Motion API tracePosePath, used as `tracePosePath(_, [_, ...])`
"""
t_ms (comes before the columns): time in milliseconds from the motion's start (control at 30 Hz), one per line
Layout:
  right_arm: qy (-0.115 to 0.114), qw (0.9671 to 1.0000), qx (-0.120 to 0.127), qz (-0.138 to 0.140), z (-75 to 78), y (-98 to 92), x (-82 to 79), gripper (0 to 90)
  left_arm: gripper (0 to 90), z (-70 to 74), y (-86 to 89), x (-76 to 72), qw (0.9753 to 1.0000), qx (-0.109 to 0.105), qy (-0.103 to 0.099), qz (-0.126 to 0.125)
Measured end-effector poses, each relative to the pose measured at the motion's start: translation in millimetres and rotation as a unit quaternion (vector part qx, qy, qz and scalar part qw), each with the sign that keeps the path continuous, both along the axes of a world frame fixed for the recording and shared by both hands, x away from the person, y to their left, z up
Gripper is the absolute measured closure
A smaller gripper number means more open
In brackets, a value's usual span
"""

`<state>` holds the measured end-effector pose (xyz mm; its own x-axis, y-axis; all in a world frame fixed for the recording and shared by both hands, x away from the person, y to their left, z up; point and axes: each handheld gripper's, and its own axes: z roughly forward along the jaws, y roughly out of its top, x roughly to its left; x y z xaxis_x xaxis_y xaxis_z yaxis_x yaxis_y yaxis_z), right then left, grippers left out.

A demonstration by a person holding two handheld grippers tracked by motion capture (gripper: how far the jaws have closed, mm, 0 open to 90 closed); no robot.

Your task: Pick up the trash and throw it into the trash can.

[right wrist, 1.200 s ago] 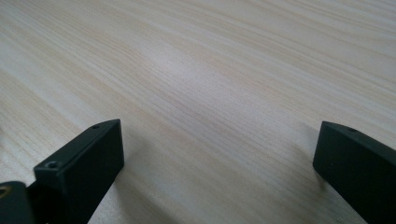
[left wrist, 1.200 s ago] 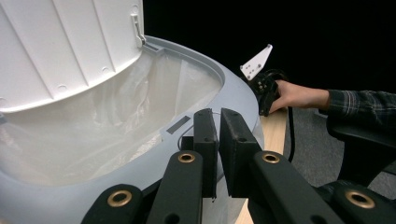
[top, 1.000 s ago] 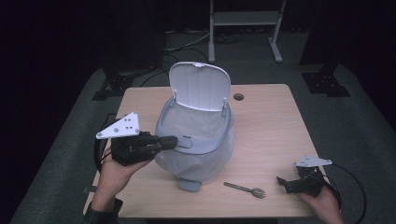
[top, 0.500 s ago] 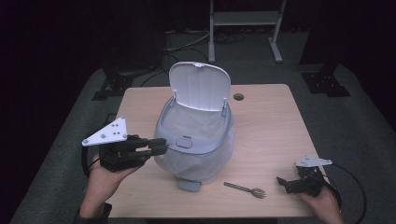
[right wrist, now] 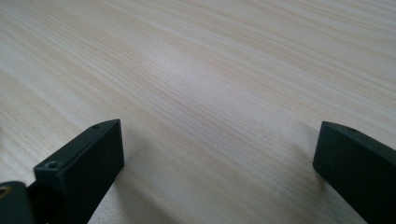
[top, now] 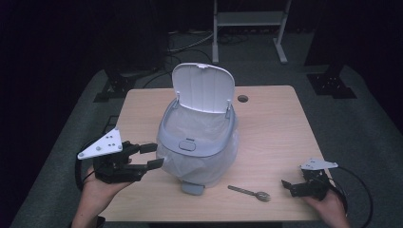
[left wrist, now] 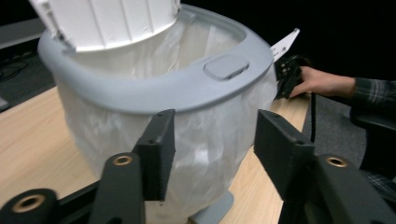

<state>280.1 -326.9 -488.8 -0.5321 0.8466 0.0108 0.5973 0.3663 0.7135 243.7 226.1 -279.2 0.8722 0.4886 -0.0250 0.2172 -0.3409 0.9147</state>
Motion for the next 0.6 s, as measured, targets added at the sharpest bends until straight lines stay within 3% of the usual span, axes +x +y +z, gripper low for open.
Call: tracePosePath(600, [0.000, 1.0000, 0.000, 0.000, 0.0, 0.0, 0.0, 0.8, 16.0, -51.0, 7.3, 3.0, 0.9986, 0.036, 0.000, 0.038])
